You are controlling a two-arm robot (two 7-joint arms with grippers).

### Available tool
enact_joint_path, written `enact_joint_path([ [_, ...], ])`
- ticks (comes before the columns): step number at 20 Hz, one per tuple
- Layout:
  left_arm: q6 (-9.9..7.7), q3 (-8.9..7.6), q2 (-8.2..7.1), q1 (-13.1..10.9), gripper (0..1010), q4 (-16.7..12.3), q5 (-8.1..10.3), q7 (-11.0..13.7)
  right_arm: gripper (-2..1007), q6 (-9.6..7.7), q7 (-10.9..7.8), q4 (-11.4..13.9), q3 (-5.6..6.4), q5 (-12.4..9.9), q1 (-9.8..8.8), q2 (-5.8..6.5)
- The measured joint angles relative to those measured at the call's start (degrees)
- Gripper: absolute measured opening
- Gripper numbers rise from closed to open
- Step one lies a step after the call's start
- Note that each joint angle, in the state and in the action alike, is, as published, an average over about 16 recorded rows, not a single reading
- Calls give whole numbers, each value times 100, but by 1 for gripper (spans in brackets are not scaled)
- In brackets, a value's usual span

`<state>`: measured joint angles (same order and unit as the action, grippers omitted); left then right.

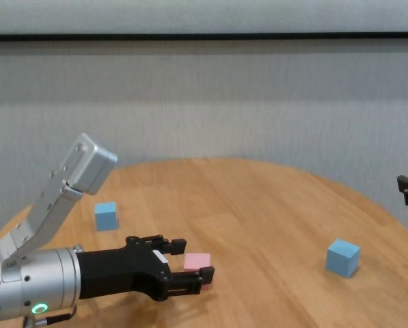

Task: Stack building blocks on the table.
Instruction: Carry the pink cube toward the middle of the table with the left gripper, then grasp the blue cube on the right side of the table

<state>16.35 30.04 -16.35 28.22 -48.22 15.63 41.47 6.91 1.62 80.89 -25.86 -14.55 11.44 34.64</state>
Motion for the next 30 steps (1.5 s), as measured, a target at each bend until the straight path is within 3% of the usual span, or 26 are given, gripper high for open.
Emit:
enact_joint_path([
  [4, -31, -83, -73, -46, 840, -195, 13, -105, 1001, 0, 0, 0, 0, 0, 0, 0],
  [9, -119, -274, -255, -175, 944, -644, 43, -345, 1001, 0, 0, 0, 0, 0, 0, 0],
  [19, -371, -755, -739, -635, 1000, -1704, 60, -926, 1001, 0, 0, 0, 0, 0, 0, 0],
  [25, -442, -876, -863, -794, 1000, -1933, 37, -1061, 1001, -34, -44, 55, 45, -41, -4, -9],
  [30, -450, -881, -870, -807, 999, -1943, 30, -1060, 1001, -186, -171, 195, 157, -221, -20, -39],
])
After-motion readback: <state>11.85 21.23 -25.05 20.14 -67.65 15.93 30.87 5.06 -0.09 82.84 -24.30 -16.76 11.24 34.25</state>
